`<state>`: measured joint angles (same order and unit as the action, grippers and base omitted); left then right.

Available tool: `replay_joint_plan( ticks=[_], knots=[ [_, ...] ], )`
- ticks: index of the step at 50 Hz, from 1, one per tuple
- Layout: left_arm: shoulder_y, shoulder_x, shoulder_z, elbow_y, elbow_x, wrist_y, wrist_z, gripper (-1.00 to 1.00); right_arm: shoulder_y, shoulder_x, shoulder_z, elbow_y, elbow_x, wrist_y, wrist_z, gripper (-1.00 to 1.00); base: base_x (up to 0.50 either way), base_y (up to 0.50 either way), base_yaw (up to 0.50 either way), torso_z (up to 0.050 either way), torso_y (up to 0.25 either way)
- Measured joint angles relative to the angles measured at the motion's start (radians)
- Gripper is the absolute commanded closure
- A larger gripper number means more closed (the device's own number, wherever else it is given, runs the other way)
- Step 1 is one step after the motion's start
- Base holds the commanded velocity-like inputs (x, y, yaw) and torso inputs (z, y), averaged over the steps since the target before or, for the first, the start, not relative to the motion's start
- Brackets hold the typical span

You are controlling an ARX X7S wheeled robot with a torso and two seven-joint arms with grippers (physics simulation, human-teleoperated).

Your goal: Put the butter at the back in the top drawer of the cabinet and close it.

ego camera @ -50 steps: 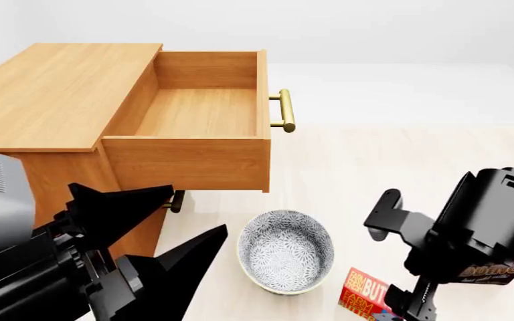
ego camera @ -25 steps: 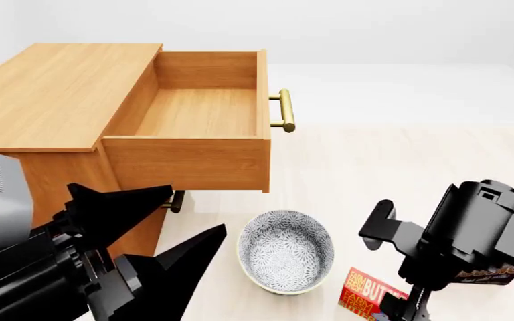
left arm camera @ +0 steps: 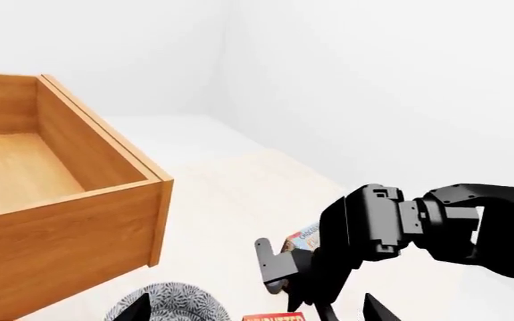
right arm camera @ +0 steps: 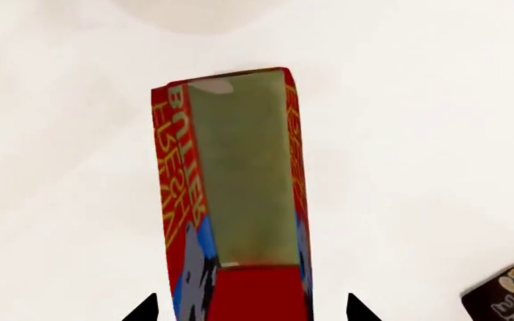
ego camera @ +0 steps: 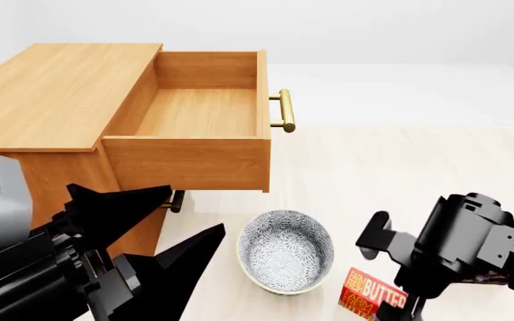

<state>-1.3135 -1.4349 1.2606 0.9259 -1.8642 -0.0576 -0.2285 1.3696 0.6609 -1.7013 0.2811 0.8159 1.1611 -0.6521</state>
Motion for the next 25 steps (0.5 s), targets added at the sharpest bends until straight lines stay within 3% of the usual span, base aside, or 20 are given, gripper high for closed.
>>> replay_joint_plan(
  ticks=[25],
  knots=[
    [0.011,0.003,-0.003,-0.003,0.004,0.001,0.001,-1.0,-0.056,-0.031,-0.023,0.084,-0.019,-0.05,-0.026,-1.0,0.0,0.0,0.0,0.0,0.0]
  ],
)
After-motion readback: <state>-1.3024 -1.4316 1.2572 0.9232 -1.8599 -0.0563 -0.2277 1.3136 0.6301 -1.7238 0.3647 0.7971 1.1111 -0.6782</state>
